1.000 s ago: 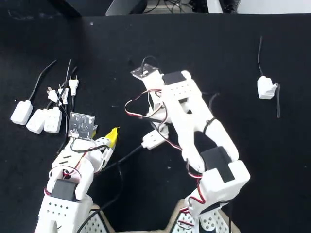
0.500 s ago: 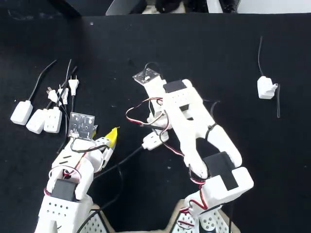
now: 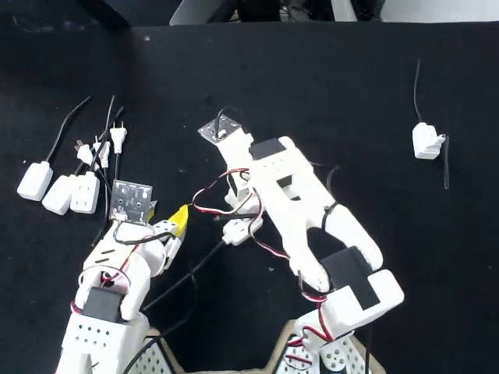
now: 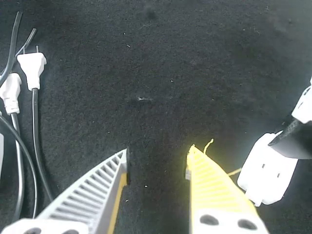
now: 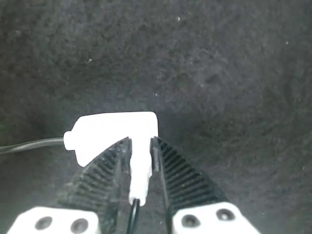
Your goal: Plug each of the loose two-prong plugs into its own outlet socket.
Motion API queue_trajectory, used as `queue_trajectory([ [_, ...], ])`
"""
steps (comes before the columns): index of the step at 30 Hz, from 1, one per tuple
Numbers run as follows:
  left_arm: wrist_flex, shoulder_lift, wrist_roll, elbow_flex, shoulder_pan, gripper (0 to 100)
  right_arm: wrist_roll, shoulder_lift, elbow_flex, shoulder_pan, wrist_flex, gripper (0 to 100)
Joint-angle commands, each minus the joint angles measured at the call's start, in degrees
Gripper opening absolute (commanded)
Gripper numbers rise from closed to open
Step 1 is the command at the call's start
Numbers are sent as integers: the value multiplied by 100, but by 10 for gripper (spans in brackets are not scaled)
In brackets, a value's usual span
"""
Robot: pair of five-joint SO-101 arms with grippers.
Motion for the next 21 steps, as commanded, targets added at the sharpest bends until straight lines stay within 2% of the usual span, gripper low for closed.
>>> queue_trajectory([
  [1,-123,-53,-44,-119,-40,198,-35,4,22,-141,-211,11],
  [6,-123,-53,-44,-119,-40,198,-26,-435,-4,-141,44,21],
  [12,-123,-53,-44,-127,-40,198,202,-752,-48,-141,149,212],
  [16,-123,-53,-44,-127,-48,198,211,-1235,-418,-167,352,222],
  [21,-123,-53,-53,-119,-48,198,246,-2070,-1560,-158,1108,222],
])
